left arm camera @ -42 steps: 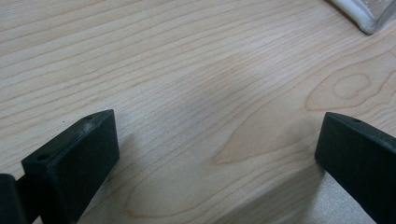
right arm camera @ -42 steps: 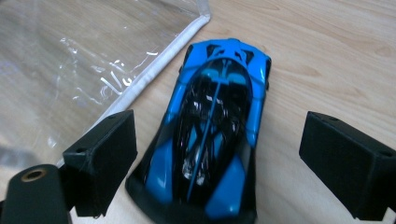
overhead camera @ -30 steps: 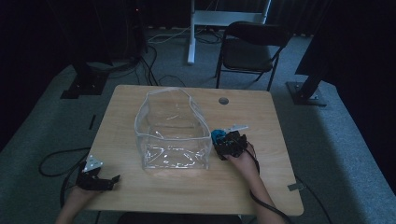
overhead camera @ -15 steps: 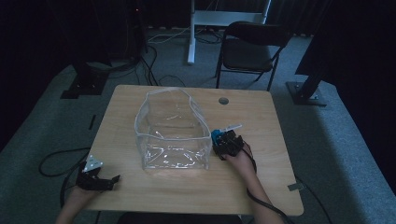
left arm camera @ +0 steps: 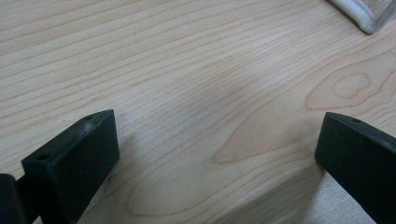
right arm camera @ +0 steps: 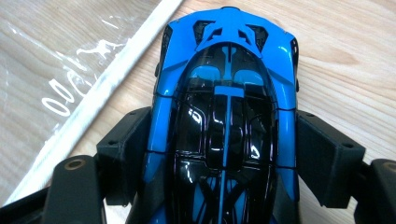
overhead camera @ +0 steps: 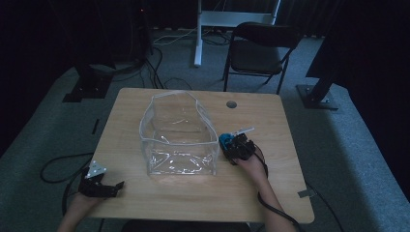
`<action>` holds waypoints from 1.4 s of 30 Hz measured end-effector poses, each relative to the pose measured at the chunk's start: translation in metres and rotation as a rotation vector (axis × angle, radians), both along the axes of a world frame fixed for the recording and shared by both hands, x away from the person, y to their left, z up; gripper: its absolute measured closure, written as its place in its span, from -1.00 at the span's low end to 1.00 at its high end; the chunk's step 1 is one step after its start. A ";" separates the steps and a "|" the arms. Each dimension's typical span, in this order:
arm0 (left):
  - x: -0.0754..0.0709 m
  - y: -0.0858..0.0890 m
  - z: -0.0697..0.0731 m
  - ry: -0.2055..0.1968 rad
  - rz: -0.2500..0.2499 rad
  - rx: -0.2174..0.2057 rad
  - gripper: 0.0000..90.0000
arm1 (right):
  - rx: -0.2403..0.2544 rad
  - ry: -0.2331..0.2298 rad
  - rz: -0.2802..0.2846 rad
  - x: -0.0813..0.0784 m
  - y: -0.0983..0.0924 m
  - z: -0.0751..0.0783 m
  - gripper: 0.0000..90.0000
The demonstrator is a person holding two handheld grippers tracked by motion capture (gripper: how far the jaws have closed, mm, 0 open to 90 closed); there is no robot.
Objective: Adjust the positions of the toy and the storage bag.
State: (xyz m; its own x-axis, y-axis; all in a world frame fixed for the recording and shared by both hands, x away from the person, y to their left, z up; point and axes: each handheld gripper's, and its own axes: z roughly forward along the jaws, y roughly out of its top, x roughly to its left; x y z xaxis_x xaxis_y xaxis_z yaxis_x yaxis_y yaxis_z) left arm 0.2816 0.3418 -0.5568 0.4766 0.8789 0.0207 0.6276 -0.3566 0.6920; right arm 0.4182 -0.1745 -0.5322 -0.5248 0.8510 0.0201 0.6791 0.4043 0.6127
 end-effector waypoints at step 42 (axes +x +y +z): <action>0.000 0.000 0.000 0.000 0.006 -0.001 -1.00 | -0.033 0.024 0.011 -0.170 -0.095 -0.002 -0.45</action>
State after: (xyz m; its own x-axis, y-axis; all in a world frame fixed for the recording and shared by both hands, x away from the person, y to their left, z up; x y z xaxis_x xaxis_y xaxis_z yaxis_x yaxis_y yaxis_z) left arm 0.2814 0.3415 -0.5569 0.4709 0.8820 0.0197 0.6301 -0.3519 0.6922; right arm 0.2478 -0.2696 -0.5341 -0.5335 0.8458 0.0048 0.6888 0.4312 0.5828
